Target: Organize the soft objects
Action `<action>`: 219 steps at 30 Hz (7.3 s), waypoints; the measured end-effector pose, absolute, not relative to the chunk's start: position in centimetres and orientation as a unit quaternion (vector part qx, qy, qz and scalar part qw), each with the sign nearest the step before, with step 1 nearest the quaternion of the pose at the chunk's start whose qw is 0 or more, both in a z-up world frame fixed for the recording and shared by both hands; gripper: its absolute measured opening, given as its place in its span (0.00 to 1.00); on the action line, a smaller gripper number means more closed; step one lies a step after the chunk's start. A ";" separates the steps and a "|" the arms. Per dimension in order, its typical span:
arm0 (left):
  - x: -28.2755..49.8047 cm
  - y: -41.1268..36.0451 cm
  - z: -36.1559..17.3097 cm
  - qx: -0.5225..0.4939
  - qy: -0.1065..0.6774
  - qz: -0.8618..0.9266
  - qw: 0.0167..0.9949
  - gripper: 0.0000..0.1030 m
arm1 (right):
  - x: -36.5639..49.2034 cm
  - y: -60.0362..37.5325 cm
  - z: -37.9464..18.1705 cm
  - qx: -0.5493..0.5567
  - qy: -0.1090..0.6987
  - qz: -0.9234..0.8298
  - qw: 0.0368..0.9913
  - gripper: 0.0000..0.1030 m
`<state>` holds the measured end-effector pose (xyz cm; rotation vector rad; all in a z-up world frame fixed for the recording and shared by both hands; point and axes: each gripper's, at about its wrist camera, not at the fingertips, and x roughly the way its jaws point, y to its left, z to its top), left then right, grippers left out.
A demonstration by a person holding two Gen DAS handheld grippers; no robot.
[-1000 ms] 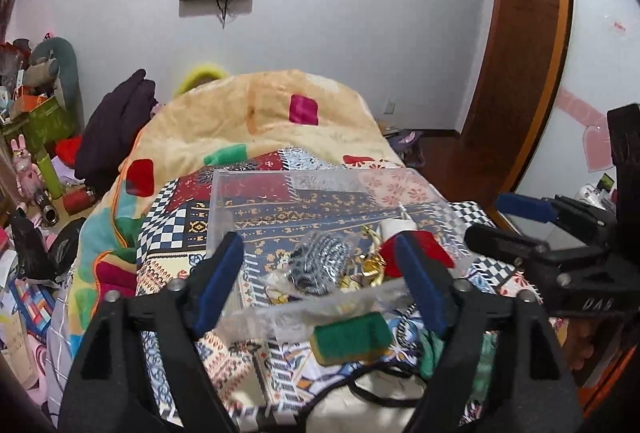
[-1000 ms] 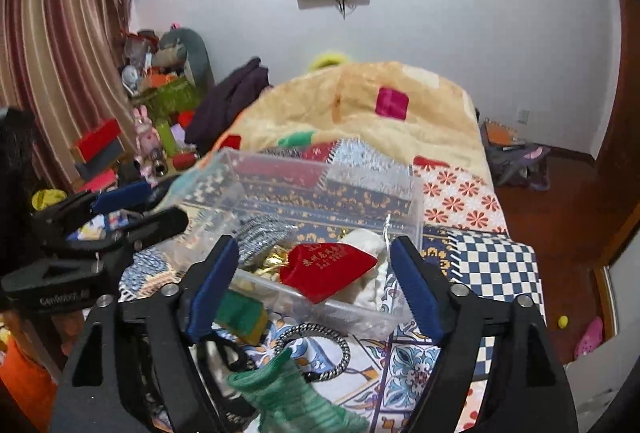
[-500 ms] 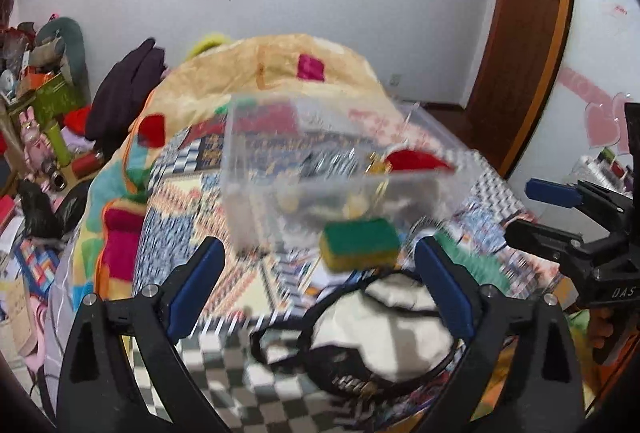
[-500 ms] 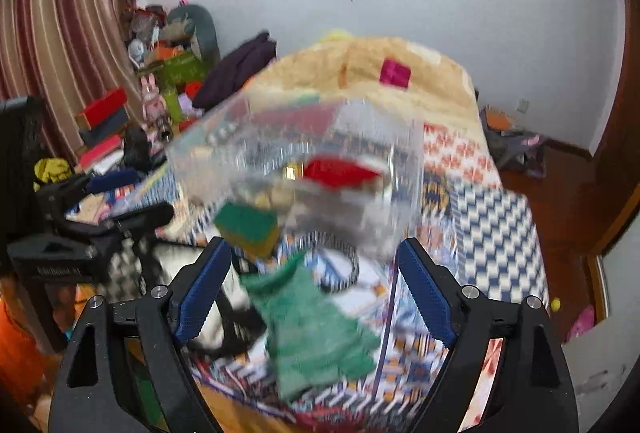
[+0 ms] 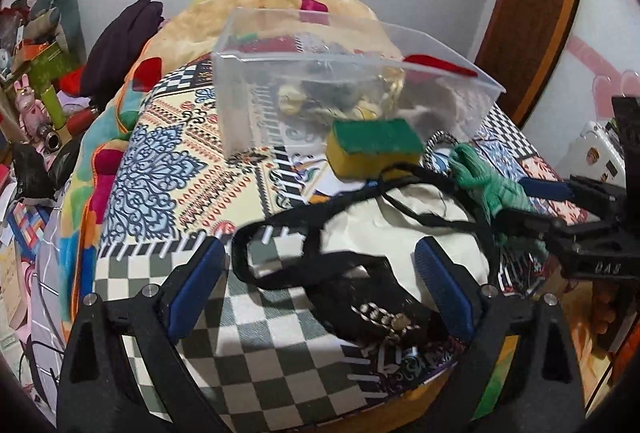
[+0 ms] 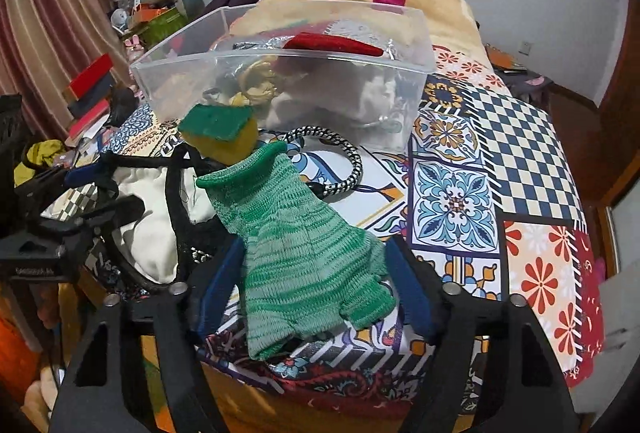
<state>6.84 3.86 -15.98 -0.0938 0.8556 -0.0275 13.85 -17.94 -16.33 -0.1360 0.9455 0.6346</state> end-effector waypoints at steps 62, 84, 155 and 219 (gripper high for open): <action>19.9 6.4 -6.5 -0.070 0.286 0.046 0.954 0.08 | 21.0 -12.8 -8.1 -0.041 0.323 0.306 0.895 0.15; 18.5 4.7 -9.7 -0.021 0.341 0.039 0.939 0.63 | 22.3 -11.8 -10.8 -0.077 0.372 0.297 0.876 0.39; 10.4 4.3 -7.7 -0.069 0.323 -0.021 0.944 0.56 | 16.0 -16.3 -9.1 -0.072 0.332 0.351 0.873 0.11; 5.1 2.0 0.6 -0.035 0.150 -0.026 0.988 0.95 | 12.7 -18.4 -0.6 -0.013 0.197 0.329 0.924 0.85</action>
